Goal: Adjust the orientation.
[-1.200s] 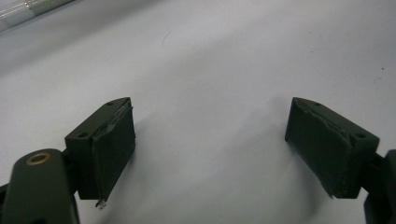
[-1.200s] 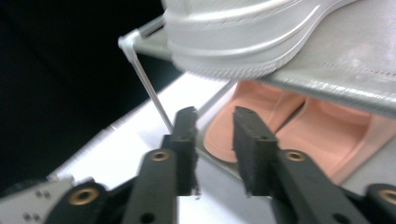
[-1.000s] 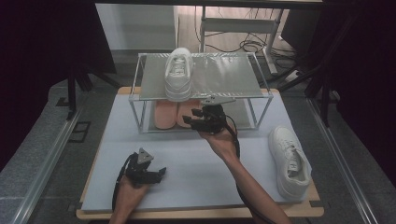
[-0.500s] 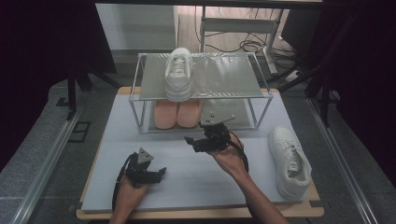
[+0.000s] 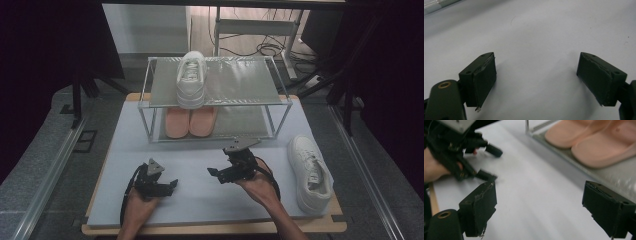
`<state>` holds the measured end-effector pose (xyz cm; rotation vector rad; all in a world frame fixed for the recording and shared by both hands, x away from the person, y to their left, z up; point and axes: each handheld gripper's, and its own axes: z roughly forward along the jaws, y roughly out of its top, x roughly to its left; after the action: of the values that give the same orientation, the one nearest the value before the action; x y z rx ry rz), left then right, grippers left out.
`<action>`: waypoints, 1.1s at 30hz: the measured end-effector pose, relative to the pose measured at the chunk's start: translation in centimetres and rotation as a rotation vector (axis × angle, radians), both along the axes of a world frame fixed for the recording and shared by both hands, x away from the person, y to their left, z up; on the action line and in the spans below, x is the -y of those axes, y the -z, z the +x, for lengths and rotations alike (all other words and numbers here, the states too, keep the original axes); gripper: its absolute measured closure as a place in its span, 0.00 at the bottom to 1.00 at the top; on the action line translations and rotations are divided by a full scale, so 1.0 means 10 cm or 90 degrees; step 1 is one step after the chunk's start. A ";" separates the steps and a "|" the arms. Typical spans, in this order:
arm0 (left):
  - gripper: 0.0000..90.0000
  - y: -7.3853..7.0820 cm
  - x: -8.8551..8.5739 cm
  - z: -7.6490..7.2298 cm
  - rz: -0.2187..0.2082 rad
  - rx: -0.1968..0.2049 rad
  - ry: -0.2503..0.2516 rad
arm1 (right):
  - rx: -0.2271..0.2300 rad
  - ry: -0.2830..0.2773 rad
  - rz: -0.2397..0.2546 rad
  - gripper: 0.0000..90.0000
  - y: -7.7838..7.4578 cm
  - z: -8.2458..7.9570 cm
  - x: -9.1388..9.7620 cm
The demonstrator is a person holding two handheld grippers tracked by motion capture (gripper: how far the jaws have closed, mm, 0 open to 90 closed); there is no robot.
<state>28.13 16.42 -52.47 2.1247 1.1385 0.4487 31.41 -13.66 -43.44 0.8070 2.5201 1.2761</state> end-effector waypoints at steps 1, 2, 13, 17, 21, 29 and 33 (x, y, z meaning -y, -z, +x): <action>0.18 0.00 0.00 0.00 0.001 0.000 0.001 | -0.010 0.003 -0.005 0.16 0.02 -0.02 0.03; 0.18 0.00 0.00 0.00 0.002 0.001 0.002 | -0.022 0.007 -0.009 0.16 0.04 -0.05 0.06; 0.18 0.00 0.00 0.00 0.001 -0.001 0.001 | -0.056 0.024 -0.033 0.24 0.15 -0.23 0.33; 0.18 0.00 0.00 0.00 0.003 -0.001 0.002 | -0.062 0.042 -0.044 0.40 0.18 -0.28 0.43; 0.18 0.00 0.00 0.00 0.004 -0.001 0.003 | -0.065 0.053 -0.045 0.54 0.20 -0.29 0.54; 0.18 0.00 0.00 0.00 0.004 -0.001 0.003 | -0.055 0.079 -0.061 0.75 0.19 -0.34 0.74; 0.18 0.00 0.00 0.00 0.004 0.000 0.003 | -0.053 0.096 -0.067 0.80 0.17 -0.37 0.84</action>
<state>28.13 16.45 -52.44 2.1327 1.1337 0.4501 27.71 -22.03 -45.16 1.0236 2.5107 1.0732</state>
